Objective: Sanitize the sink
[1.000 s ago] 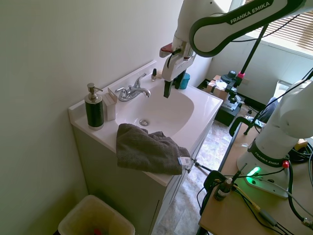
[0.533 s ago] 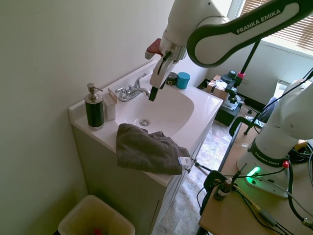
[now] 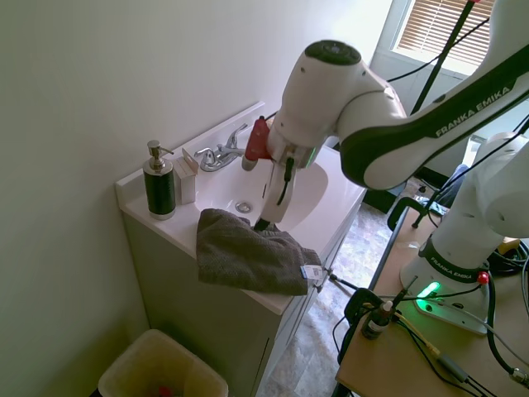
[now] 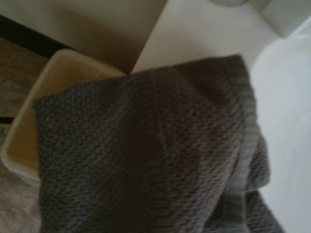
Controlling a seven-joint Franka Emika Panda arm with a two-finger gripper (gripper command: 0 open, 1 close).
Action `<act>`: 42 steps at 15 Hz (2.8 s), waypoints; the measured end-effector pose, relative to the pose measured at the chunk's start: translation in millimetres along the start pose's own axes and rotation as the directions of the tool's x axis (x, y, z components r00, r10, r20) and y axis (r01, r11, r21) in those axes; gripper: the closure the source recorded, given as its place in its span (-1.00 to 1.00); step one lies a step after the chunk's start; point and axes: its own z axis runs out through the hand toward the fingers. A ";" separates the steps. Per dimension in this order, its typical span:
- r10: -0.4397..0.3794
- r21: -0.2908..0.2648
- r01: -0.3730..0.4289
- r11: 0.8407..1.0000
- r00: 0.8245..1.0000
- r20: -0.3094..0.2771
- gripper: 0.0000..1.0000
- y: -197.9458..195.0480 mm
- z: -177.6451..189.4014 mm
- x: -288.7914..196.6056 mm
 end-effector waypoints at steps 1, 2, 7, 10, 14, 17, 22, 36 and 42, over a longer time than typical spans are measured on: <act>0.003 -0.006 -0.003 1.000 1.000 0.014 -1.00 -4.6 11.4 -8.4; 0.008 -0.012 -0.007 1.000 1.000 0.029 -1.00 -8.2 23.2 -14.9; 0.055 -0.042 -0.053 0.998 0.997 0.059 -1.00 -22.5 67.9 -18.8; 0.088 -0.073 -0.081 0.994 0.991 0.101 1.00 -32.6 85.8 -14.2; 0.108 -0.087 -0.099 0.991 0.989 0.105 1.00 -32.9 86.2 -12.7; 0.153 -0.086 -0.144 0.986 0.981 0.117 1.00 -28.0 87.9 -5.9; 0.290 -0.096 -0.279 0.956 0.946 0.144 1.00 -4.0 94.1 25.0; 0.627 -0.297 -0.558 0.775 0.738 0.249 1.00 67.9 179.6 116.8; 0.450 -0.333 -0.390 0.858 0.885 0.123 1.00 127.3 201.6 119.9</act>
